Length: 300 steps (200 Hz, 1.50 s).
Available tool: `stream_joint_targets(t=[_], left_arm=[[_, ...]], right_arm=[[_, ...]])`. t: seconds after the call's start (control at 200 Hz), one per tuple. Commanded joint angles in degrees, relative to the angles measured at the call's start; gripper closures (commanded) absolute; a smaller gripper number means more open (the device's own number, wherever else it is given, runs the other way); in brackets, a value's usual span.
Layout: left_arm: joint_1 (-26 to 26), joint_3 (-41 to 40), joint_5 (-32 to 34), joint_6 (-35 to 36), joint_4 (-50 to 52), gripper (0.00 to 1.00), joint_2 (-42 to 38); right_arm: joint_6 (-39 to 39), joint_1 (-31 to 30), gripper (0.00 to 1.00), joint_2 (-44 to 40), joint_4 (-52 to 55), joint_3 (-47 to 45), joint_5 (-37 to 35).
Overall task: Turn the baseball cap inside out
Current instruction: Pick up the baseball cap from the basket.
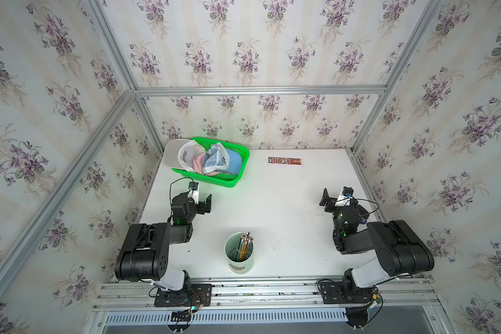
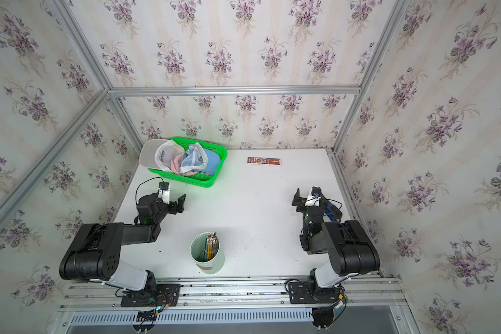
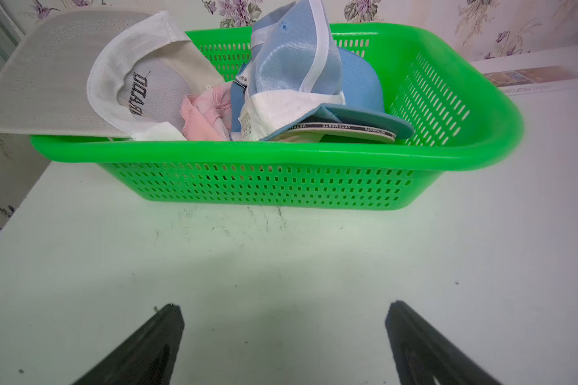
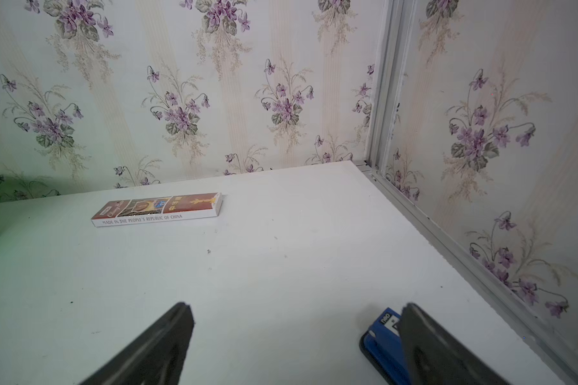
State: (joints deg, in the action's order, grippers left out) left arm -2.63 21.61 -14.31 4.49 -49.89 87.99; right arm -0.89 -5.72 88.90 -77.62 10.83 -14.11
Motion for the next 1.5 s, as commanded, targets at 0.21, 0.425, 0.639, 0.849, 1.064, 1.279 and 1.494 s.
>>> stream_joint_targets(t=[0.21, 0.425, 0.639, 0.849, 1.064, 1.279, 1.494], left_arm=[[0.0, -0.1, 0.0, 0.4, -2.1, 0.01, 0.0], [0.0, 0.6, 3.1, -0.8, -1.0, 0.01, 0.1], [0.1, 1.1, 3.8, -0.9, -0.2, 0.01, 0.2], [0.3, 9.0, 17.7, -6.4, 21.5, 0.01, -10.2], [0.7, 26.8, 23.0, -10.5, 51.0, 0.01, -20.8], [1.0, 48.7, 9.9, -18.5, 69.0, 0.01, -2.8], [2.7, 54.7, 6.5, -18.0, 64.8, 0.05, 9.8]], right_arm=[[0.4, -0.1, 0.00, -0.1, -0.6, 0.3, -0.5], [0.4, -0.1, 0.00, -0.1, -0.6, 0.2, -0.5], [-0.8, 1.8, 0.00, -0.5, 1.8, 1.4, 3.6], [-1.2, 3.7, 0.00, -6.7, 37.7, 19.2, 11.1], [-2.6, -2.2, 0.00, -17.0, 52.6, 24.6, 8.5], [-7.4, -10.1, 0.00, -14.4, 70.6, 35.4, 6.3], [-10.2, -18.5, 0.00, -10.6, 75.7, 41.6, 6.3]])
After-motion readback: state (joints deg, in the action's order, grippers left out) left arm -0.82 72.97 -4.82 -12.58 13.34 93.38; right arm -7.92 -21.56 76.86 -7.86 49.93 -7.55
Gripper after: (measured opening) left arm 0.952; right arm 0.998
